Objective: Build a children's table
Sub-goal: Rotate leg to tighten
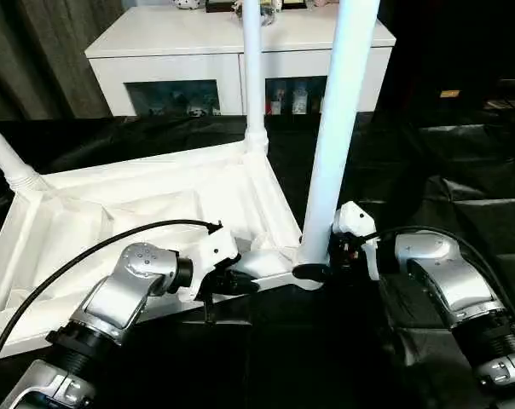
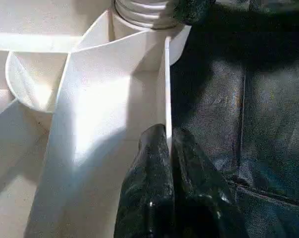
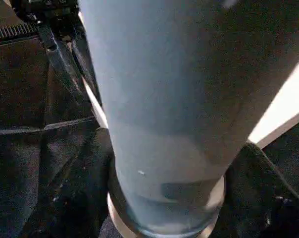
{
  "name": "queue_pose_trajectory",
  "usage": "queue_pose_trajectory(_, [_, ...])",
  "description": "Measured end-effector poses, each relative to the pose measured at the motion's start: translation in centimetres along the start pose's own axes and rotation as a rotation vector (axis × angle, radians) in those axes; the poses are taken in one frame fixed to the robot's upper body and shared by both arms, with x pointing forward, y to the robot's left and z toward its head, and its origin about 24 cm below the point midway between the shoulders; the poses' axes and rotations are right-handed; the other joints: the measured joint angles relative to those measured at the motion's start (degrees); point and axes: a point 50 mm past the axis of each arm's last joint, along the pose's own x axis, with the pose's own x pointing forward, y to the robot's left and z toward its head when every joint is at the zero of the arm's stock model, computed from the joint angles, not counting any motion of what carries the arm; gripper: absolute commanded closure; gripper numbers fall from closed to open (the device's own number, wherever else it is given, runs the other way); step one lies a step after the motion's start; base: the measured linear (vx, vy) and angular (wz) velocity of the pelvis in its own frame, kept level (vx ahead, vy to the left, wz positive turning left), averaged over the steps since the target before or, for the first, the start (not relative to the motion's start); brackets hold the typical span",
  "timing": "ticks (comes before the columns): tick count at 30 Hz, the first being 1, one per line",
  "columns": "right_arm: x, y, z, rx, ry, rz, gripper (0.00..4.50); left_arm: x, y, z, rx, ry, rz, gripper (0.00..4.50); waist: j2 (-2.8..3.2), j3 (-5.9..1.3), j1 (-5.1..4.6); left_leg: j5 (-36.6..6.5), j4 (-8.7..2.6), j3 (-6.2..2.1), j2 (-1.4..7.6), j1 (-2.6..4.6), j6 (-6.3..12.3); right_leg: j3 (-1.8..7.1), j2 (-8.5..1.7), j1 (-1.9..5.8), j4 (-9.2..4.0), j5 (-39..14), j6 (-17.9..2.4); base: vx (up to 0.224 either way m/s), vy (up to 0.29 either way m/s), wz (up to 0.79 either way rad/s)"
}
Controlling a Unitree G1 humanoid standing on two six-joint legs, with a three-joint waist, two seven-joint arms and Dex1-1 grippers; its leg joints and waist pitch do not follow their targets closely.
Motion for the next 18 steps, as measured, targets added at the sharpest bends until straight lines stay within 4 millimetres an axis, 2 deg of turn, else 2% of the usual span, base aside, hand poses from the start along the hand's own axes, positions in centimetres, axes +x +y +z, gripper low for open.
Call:
queue_pose_trajectory(6, [0.5,-0.1,-0.2,0.024,-0.008,-0.035,1.84,-0.1,0.1,-0.1,-0.005,0.004,0.017,4.50,-0.01,-0.01,-0.10,0.0,0.01,0.00,0.01,0.03,0.00,0.00,0.00,0.01,0.03,0.0,0.0,0.000,0.000,0.00])
queue_pose_trajectory(9, [2.0,-0.8,-0.2,0.090,-0.047,-0.180,1.84,0.1,0.7,-0.2,-0.040,-0.008,0.105,4.50,-0.04,-0.03,-1.17,0.0,0.02,0.00,0.00,0.19,-0.04,0.03,0.01,0.08,0.08,0.1,-0.1,0.000,0.000,0.00])
queue_pose_trajectory(10, [2.4,-1.0,-0.2,0.109,-0.052,-0.233,1.84,0.4,0.9,-0.1,-0.047,-0.013,0.133,4.50,-0.04,-0.03,-1.48,0.0,0.02,0.00,-0.01,0.24,-0.05,0.03,0.01,0.13,0.07,0.1,-0.1,0.000,0.000,0.00])
queue_pose_trajectory(13, [3.5,-1.9,0.0,0.199,-0.069,-0.423,1.84,2.3,1.8,1.0,-0.099,-0.030,0.234,4.50,-0.02,-0.04,-1.60,0.0,0.02,0.00,-0.06,0.36,-0.06,0.13,0.01,0.26,0.04,0.1,-0.1,0.000,0.000,0.00])
queue_pose_trajectory(18, [4.6,-3.2,0.6,0.275,-0.040,-0.689,1.85,4.7,2.6,2.5,-0.190,-0.036,0.355,4.50,0.12,-0.11,-1.42,0.0,0.01,0.00,-0.20,0.34,-0.05,0.29,-0.03,0.34,0.01,0.1,-0.1,0.000,0.000,0.00])
